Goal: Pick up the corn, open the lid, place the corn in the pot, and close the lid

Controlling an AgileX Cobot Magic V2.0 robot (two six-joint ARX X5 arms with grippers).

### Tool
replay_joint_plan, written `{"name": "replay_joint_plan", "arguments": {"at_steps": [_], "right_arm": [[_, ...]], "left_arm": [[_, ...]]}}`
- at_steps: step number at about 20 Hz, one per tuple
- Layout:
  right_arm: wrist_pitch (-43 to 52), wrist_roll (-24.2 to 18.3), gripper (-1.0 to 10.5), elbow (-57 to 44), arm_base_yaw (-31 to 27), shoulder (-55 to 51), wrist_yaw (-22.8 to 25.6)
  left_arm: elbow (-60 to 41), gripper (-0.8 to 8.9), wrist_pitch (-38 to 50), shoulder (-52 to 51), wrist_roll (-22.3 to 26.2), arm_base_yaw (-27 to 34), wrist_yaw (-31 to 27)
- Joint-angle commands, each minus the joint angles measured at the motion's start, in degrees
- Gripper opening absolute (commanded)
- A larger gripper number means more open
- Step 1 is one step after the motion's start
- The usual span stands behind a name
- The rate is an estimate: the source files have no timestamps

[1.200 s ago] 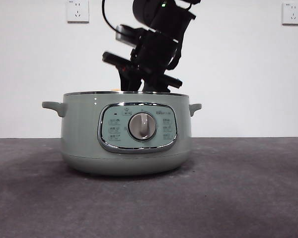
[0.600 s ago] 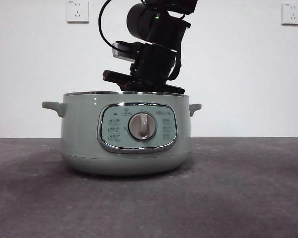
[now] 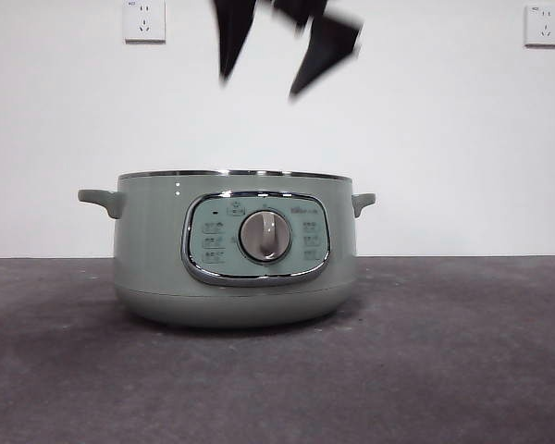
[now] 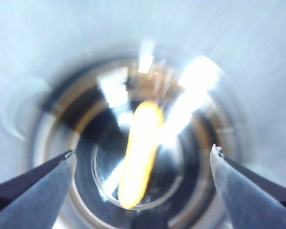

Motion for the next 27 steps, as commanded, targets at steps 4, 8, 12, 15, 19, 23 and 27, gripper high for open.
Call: {"name": "replay_joint_plan", "arguments": {"at_steps": [4, 8, 12, 15, 19, 23, 27], "right_arm": [[-10.5, 1.2, 4.7, 0.9, 0.1, -13.6, 9.6], [-17.9, 1.2, 4.7, 0.9, 0.1, -19.5, 13.3], [-24.8, 2.2, 4.7, 0.2, 0.1, -22.9, 12.5], [-24.9, 3.2, 4.7, -1.9, 0.2, -26.3, 8.2], [-24.8, 4.5, 4.7, -11.6, 0.2, -34.5, 7.6], [-24.8, 6.8, 4.7, -24.4, 0.2, -45.4, 7.7], [-24.8, 10.4, 4.7, -33.8, 0.2, -55.4, 8.0]], "left_arm": [[0.5, -0.08, 9.5, 5.7, 2.4, 0.2, 0.5], [0.5, -0.08, 14.1, 13.4, 4.4, -0.4, 0.5], [0.5, -0.08, 22.2, 22.6, 4.4, -4.0, 1.4], [0.5, -0.07, 26.0, 29.2, 4.4, -6.2, 1.4], [0.5, -0.07, 30.4, 37.1, 4.4, -7.5, 1.4], [0.5, -0.07, 36.4, 42.6, 4.3, -7.5, 1.4], [0.5, -0.07, 38.9, 47.5, 4.4, -7.5, 1.4]]}}
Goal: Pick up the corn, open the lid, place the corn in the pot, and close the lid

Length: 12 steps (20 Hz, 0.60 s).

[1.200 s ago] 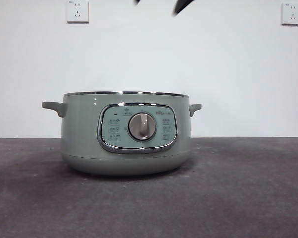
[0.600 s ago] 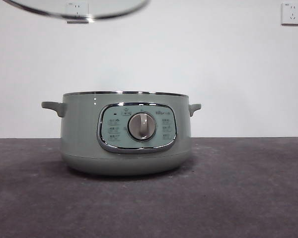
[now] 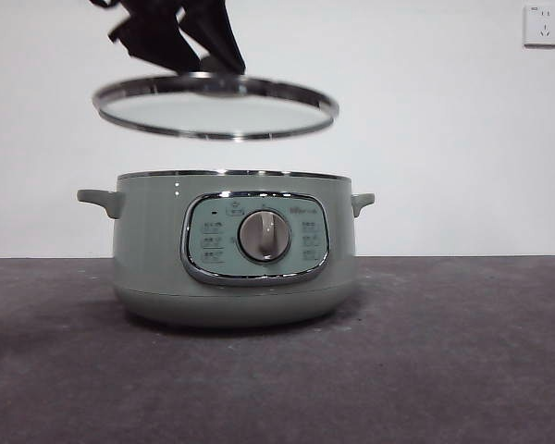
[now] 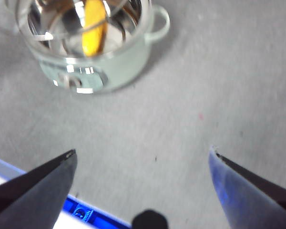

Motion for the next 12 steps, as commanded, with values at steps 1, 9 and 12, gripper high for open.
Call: {"name": "replay_joint_plan", "arguments": {"at_steps": [1, 9, 12], "right_arm": [[-1.3, 3.3, 4.7, -4.0, 0.1, -4.6, 0.5], [-1.3, 6.7, 4.7, -6.5, 0.1, -14.2, 1.4], [-1.3, 6.9, 4.7, -6.5, 0.1, -15.1, 1.4]], "left_arm": [[0.5, -0.07, 2.8, 2.1, 0.7, -0.2, 0.5], [0.5, -0.07, 4.9, 6.6, -0.1, -0.2, 0.5], [0.5, -0.07, 4.9, 7.3, -0.5, -0.5, 0.5]]}}
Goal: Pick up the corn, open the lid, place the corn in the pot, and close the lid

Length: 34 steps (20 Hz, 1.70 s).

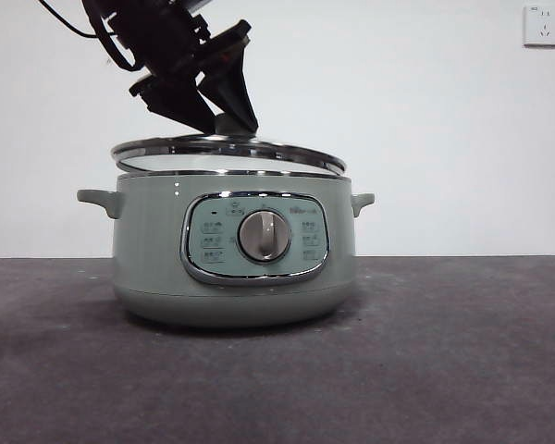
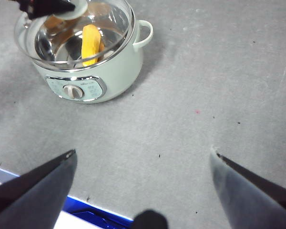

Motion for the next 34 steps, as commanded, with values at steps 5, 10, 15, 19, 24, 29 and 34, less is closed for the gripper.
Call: {"name": "replay_joint_plan", "arguments": {"at_steps": [5, 10, 15, 19, 24, 29, 34], "right_arm": [[-1.3, 0.8, 4.7, -0.5, 0.1, -0.5, 0.2], [-1.3, 0.6, 4.7, -0.5, 0.1, -0.5, 0.2], [-1.3, 0.6, 4.7, -0.5, 0.1, -0.5, 0.2], [-1.3, 0.6, 4.7, -0.5, 0.1, -0.5, 0.2], [-1.3, 0.6, 4.7, -0.5, 0.1, -0.5, 0.2], [-1.3, 0.5, 4.7, -0.5, 0.1, -0.5, 0.2], [-1.3, -0.4, 4.7, -0.5, 0.1, -0.5, 0.2]], "left_arm": [[0.5, -0.07, 2.3, 0.5, -0.4, -0.8, 0.0], [0.5, -0.08, 0.1, 1.0, -0.8, -0.8, -1.3], [0.5, -0.08, -2.1, 1.1, -0.8, -0.8, -1.8], [0.5, -0.08, -3.7, 1.9, -0.7, -0.8, -3.5], [0.5, -0.08, -2.9, 4.5, -0.7, -1.8, -3.9], [0.5, -0.08, -2.1, 5.9, -0.6, -2.7, -5.7], [0.5, -0.08, -2.3, 5.9, -0.6, -2.7, -6.6]]}}
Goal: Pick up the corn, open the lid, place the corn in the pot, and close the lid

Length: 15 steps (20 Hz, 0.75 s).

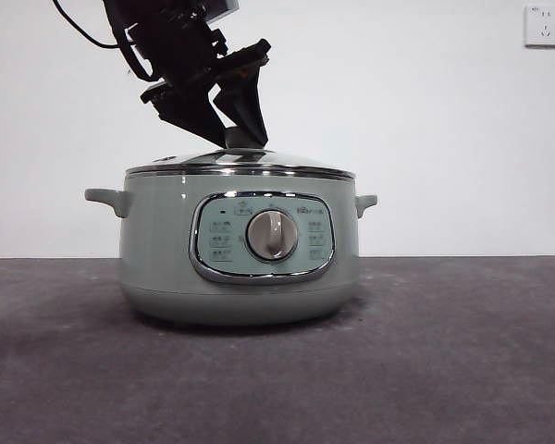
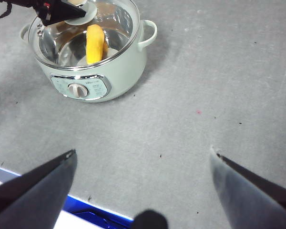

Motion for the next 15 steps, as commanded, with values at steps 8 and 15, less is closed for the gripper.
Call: {"name": "replay_joint_plan", "arguments": {"at_steps": [8, 15], "right_arm": [[-1.4, -0.9, 4.7, -0.4, 0.1, -0.2, 0.2], [-1.4, -1.6, 4.7, -0.4, 0.1, -0.2, 0.2]], "left_arm": [[-1.3, 3.18, -7.7, 2.2, -0.9, 0.1, 2.4], [-0.9, 3.87, -8.1, -4.3, -1.0, 0.5, 2.4]]}}
